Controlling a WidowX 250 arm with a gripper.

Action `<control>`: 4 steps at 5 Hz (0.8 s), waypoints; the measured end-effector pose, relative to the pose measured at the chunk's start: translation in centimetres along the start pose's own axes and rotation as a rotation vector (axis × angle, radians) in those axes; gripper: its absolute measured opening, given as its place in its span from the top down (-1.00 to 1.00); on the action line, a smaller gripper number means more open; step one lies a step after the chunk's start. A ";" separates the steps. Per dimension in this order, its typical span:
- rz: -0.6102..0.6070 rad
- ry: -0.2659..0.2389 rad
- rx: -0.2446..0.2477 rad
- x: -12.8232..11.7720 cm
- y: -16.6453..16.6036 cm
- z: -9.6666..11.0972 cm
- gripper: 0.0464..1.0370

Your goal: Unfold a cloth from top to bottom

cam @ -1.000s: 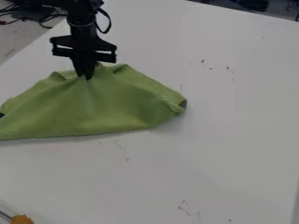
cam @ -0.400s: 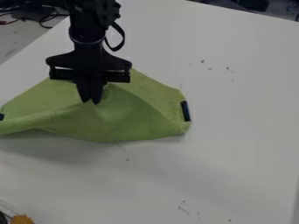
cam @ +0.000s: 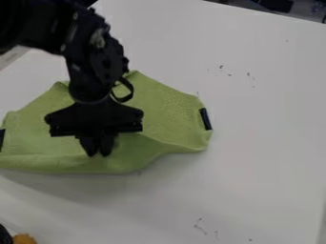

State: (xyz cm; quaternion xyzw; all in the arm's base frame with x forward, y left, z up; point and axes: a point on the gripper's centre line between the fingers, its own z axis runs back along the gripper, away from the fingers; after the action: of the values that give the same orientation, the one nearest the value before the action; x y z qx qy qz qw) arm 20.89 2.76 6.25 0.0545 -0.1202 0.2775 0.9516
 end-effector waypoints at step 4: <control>0.027 -0.014 -0.008 -4.1 0.3 1.8 -0.94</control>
State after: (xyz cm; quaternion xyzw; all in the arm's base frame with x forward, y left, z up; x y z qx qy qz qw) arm 17.01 0.61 6.95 0.0511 -0.1288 0.2894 0.9471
